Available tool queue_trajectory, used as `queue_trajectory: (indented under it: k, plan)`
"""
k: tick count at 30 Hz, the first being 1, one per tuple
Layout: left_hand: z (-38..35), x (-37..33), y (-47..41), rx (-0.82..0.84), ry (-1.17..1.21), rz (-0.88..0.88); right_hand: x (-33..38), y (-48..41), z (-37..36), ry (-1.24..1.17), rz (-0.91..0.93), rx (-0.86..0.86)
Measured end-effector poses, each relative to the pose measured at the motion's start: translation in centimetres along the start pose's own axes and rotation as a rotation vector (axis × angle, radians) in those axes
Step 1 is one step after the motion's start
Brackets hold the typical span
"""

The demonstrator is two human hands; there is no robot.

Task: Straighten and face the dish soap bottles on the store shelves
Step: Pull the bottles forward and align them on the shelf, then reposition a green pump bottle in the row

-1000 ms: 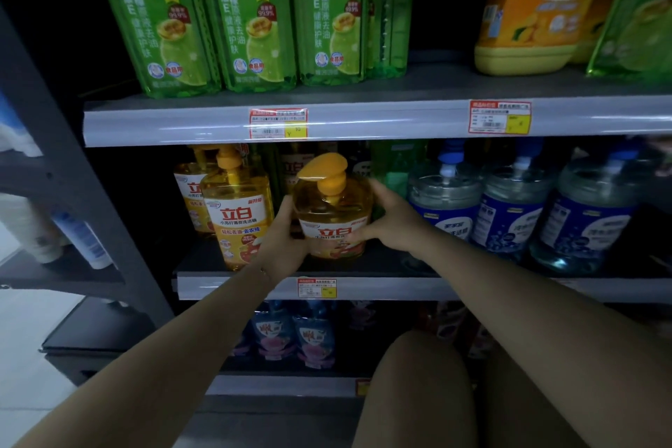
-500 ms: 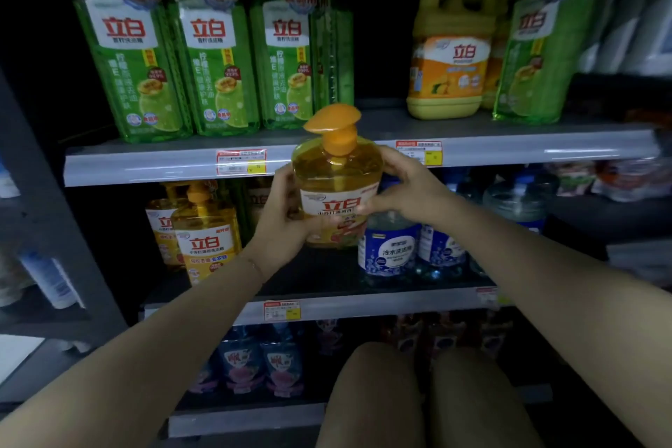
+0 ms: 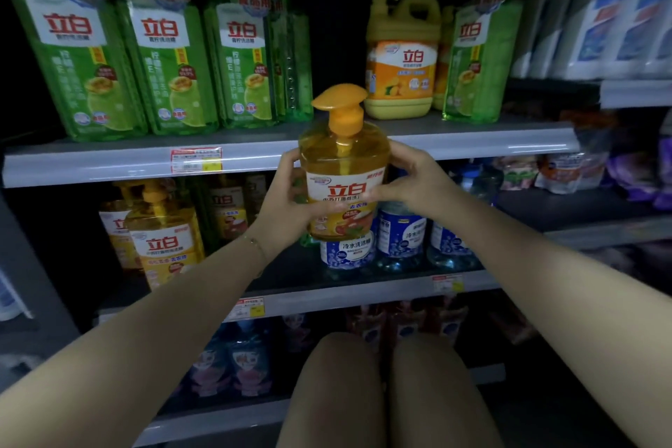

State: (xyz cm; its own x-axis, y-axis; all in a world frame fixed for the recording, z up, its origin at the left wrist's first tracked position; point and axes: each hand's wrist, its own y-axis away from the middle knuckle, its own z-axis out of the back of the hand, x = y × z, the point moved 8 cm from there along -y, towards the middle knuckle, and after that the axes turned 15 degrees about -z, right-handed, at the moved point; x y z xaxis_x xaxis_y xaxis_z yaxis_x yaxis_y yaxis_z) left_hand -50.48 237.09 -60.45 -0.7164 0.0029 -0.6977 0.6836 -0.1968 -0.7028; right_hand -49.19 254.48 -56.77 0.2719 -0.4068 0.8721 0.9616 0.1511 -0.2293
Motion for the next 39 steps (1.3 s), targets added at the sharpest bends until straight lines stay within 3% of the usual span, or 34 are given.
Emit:
queue_trajectory:
  k: [21,31,39]
  plan:
    - [10.2,12.4,8.6,-0.153,-0.14,0.234,-10.2,-6.3,-18.2,-0.058,-0.201,0.077]
    - [12.2,16.5,6.5,-0.174,-0.272,0.253,-10.6,-9.8,-19.9,0.015,-0.224,-0.021]
    - [12.6,18.3,4.6,-0.215,-0.204,0.392,-10.4,-12.2,-21.0,0.045,-0.275,-0.078]
